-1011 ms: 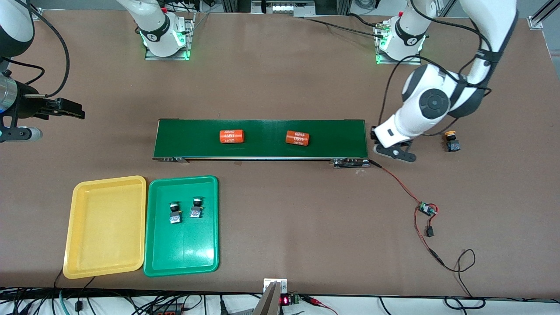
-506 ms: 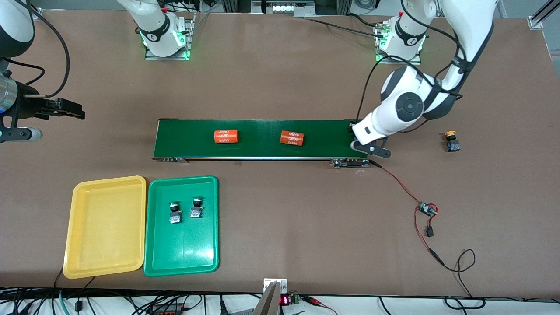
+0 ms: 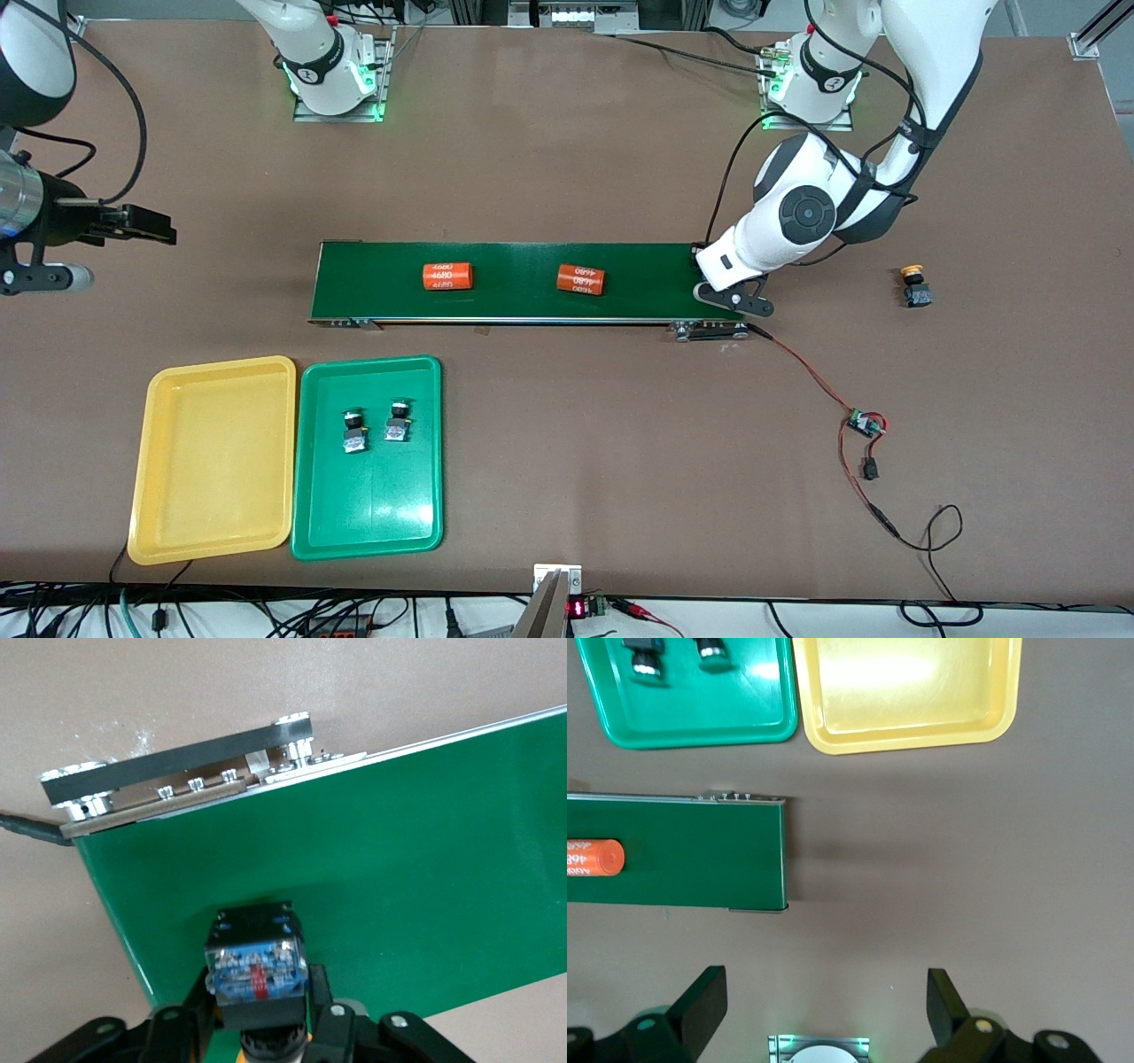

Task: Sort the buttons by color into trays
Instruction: 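Carry the yellow-cap button with the left gripper and set it on the belt, then withdraw the left gripper back toward the remaining items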

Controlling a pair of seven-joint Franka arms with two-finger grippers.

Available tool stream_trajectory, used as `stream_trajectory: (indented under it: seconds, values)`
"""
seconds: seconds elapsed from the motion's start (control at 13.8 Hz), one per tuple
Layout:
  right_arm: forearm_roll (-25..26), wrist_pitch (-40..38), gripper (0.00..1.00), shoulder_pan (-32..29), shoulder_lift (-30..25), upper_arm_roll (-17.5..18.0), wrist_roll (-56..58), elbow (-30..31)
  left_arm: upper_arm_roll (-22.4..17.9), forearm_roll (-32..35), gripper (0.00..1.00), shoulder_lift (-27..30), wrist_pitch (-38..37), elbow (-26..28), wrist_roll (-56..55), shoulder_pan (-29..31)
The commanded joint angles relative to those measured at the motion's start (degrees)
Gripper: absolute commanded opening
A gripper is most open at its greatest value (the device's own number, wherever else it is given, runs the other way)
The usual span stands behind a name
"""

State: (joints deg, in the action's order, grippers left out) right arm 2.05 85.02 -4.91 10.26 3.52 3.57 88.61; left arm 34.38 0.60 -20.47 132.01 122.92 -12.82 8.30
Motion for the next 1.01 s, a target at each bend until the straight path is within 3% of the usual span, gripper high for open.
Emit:
stream_trajectory:
  seconds: [0.0, 0.22, 0.51, 0.87, 0.94]
  values:
    - [-0.9, -1.2, 1.00, -0.4, 0.9, 0.3, 1.4, -0.6, -0.3, -0.6, 1.00, 1.5, -0.9, -0.8, 1.0, -0.3]
    - [-0.9, -1.3, 1.00, -0.4, 0.9, 0.3, 1.4, -0.5, -0.5, -0.6, 1.00, 4.4, -2.4, -0.6, 0.8, 0.8]
    - [-0.9, -1.8, 1.00, -0.2, 0.9, 0.3, 1.3, -0.4, -1.7, -0.4, 1.00, 4.0, -5.0, -0.1, 1.2, 13.5]
    - [-1.0, -2.0, 1.00, 0.2, 0.7, 0.4, 1.3, 0.4, -13.1, 9.1, 1.00, 1.3, -4.0, -0.7, 1.3, 18.0]
    - [-1.0, -2.1, 1.00, 0.2, 0.7, 0.4, 1.3, 0.4, -13.5, 9.4, 1.00, 1.1, -3.7, -0.7, 1.4, 19.7]
